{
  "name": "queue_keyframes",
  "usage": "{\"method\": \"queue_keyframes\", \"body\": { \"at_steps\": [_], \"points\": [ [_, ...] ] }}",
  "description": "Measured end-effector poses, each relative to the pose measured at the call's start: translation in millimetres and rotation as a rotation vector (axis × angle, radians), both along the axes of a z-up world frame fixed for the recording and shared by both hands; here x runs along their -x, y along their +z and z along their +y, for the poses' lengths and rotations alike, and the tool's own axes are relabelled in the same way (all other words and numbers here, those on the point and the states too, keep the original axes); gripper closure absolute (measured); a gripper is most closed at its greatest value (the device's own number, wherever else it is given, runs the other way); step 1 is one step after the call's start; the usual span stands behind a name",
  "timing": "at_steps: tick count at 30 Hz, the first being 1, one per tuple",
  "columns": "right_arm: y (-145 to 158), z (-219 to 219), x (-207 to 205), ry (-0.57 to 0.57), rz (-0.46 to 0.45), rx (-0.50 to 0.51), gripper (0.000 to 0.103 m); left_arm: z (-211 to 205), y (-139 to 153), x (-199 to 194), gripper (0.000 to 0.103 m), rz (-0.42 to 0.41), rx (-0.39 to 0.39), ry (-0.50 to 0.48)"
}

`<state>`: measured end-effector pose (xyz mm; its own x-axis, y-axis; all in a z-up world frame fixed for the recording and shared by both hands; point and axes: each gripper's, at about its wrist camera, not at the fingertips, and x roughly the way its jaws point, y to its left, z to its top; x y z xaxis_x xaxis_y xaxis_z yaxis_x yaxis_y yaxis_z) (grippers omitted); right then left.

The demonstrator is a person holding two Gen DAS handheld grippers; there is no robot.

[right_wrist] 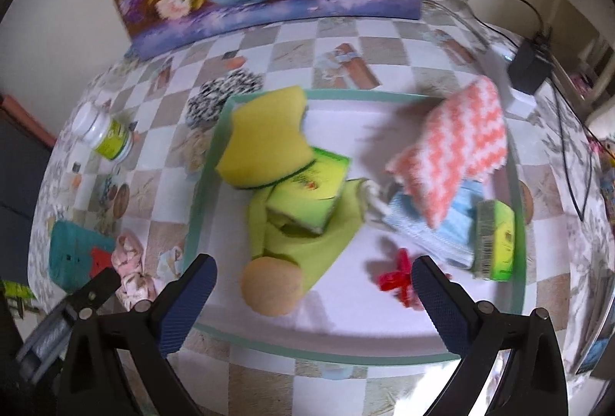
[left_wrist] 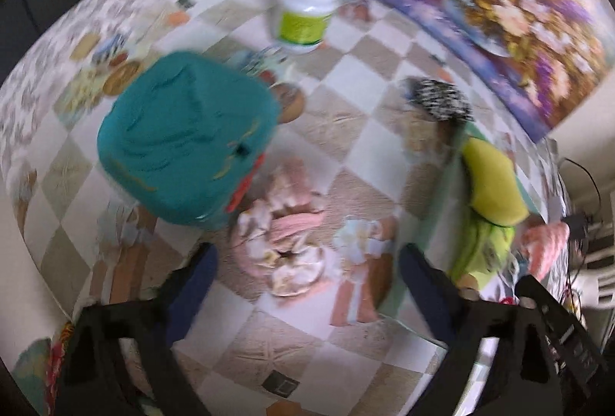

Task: Organize soft objects
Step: 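Move the left tool to the pink floral scrunchie while the right tool approaches the leopard scrunchie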

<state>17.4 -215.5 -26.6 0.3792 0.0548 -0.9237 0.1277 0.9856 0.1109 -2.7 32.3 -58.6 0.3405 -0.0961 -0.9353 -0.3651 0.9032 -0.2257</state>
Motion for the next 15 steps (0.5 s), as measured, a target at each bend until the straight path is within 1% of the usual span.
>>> {"method": "queue_keyframes", "body": {
  "at_steps": [4,6,7,9,10,12,13,14,15],
  "points": [
    [-3,14,-2,0.042,0.004,0.006,0.002,11,-15,-1,0.033,0.056,0.022,0.040],
    [-4,17,-3,0.056,0.004,0.010,0.002,13,-21,-1,0.042,0.074,0.022,0.045],
    [-5,19,-4,0.059,0.005,0.011,0.002,12,-23,-2,0.045,0.082,0.021,0.043],
    [-7,20,-5,0.062,0.008,0.013,0.002,11,-28,-4,0.056,0.095,0.025,0.030],
    [-8,21,-5,0.063,0.010,0.012,0.002,10,-29,-4,0.059,0.101,0.024,0.027],
    [-9,22,-7,0.067,0.013,0.009,0.002,9,-33,-4,0.076,0.106,0.017,0.028],
    [-10,22,-7,0.069,0.014,0.010,0.002,10,-34,-4,0.081,0.104,0.018,0.029],
    [-10,23,-8,0.071,0.014,0.011,0.002,10,-34,-3,0.088,0.100,0.023,0.030],
    [-9,24,-8,0.073,0.011,0.011,0.002,10,-35,-3,0.091,0.100,0.023,0.033]
  ]
}}
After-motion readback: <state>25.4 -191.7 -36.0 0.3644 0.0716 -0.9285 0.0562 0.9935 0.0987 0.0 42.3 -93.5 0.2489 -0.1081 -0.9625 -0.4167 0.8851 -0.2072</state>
